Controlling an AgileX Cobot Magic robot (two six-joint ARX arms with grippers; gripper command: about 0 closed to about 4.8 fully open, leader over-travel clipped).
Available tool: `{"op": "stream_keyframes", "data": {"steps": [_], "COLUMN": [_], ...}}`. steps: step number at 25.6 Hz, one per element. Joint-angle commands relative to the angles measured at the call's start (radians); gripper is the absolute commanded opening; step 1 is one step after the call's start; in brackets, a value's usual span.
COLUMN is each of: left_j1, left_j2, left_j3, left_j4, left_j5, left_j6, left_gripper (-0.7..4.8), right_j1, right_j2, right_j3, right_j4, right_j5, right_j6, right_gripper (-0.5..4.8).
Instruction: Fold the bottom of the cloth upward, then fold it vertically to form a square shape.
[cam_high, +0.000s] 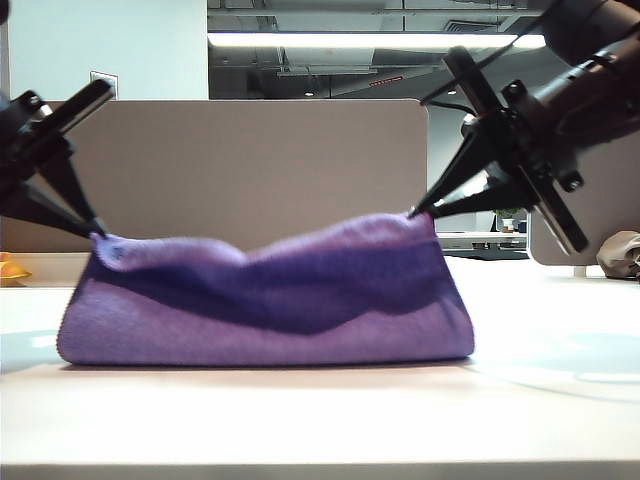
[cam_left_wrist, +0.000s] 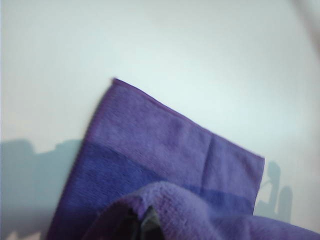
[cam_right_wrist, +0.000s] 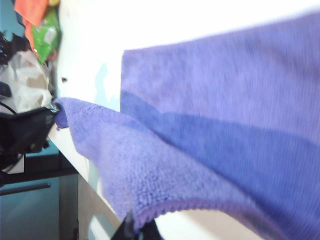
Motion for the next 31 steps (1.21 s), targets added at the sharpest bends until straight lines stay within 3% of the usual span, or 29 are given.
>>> {"op": "stream_keyframes", "data": {"steps": [1,6,13,18,21,29,30,31], "left_j1": [0.021,0.003,0.005,0.003,0.004,0.003,0.004,0.004], "left_j2": [0.056,0.175,0.205,0.218,0.218,0.219,0.219,0.219], "left_j3": [0.019,0.061,0.074,0.073,0.073,0.073,0.073,0.073], "left_j4": [0.050,0.080,0.084,0.053,0.015,-0.035,-0.037,-0.033], "left_j5": [0.064,0.127,0.118,0.122,0.120,0.110,0.110,0.111], "left_j6": [-0.003,-0.005,-0.002,0.005,0.027,0.053,0.053,0.053], "left_gripper": [-0.06,-0.06,-0.06,-0.02,0.50,0.59,0.59,0.63], "right_j1": [-0.010,-0.017,-0.056,-0.063,-0.063,-0.063,-0.063,-0.063], "right_j2": [0.033,0.048,0.058,0.097,0.114,0.125,0.125,0.125], "right_j3": [0.037,0.036,0.036,0.035,0.035,0.036,0.036,0.036], "right_j4": [0.014,-0.010,-0.071,-0.109,-0.110,-0.061,-0.053,-0.035], "right_j5": [-0.001,0.045,0.073,0.025,0.008,-0.014,-0.014,-0.014], "right_j6": [0.011,0.011,0.013,0.006,0.006,0.004,0.010,0.019], "right_gripper": [-0.02,-0.02,-0.02,-0.02,-0.02,0.01,0.15,1.00]}}
